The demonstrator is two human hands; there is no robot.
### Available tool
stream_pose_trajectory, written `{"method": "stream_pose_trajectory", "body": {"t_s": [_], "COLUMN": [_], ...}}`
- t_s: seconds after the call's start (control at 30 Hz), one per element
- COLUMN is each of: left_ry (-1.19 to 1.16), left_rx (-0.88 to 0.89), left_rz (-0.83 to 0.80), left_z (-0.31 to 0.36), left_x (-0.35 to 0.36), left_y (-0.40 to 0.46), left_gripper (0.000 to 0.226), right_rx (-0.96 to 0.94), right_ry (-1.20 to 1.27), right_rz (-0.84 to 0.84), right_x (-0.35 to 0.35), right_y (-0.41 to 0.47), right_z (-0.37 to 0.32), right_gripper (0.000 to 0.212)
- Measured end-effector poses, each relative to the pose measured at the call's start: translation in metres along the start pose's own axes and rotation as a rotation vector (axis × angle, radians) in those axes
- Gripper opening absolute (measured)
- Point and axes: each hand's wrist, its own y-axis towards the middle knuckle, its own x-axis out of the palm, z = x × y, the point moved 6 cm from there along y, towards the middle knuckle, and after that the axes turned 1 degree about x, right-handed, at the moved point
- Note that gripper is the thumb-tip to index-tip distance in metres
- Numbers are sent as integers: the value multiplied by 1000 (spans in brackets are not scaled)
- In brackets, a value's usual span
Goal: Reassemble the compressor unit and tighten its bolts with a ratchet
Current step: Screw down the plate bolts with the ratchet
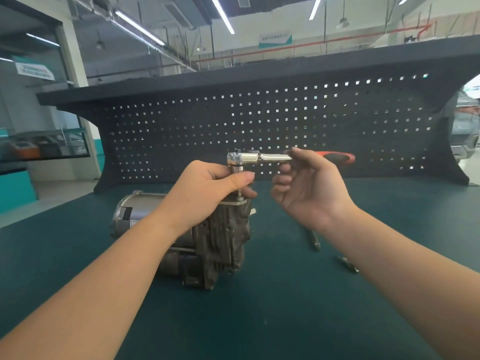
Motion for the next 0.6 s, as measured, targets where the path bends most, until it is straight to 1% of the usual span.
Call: {"method": "stream_pose_trajectory", "body": {"t_s": [0.03,0.07,0.17,0.2,0.3,0.33,0.37,0.4,0.43,0.47,0.5,0.53,0.6], "left_ry": [6,7,-54,-77,-90,-99,-102,-103,-112,-136,-158,-163,-106], "left_rx": [-3,-6,-19,-21,-24,-26,-22,-12,-5,-4,-5,-1,20], "left_rz": [-3,-6,-28,-37,-49,-48,-45,-50,-64,-82,-96,-101,-99], "left_z": [0,-1,-2,-2,-3,-3,-2,-1,-1,-1,-1,-1,-3], "left_x": [1,1,0,0,0,0,1,2,3,5,5,5,1], "left_y": [1,1,0,-1,-1,0,1,2,3,3,3,3,3], "left_gripper": [26,24,20,20,16,13,11,12,13,16,17,19,23], "right_rx": [-50,-149,-526,-609,-780,-913,-1097,-1251,-1335,-1331,-1317,-1306,-1240], "right_ry": [3,-17,-173,-242,-400,-532,-725,-898,-976,-978,-976,-981,-1024], "right_rz": [7,13,39,45,75,87,69,-5,-104,-157,-174,-156,-27], "right_x": [0,0,9,12,20,25,34,45,50,50,48,46,42], "right_y": [0,-2,-22,-29,-45,-55,-68,-79,-87,-92,-94,-94,-86], "right_z": [-1,-5,-17,-18,-20,-23,-22,-12,3,15,22,23,12], "right_gripper": [24,24,30,30,24,21,18,14,11,9,12,14,16]}}
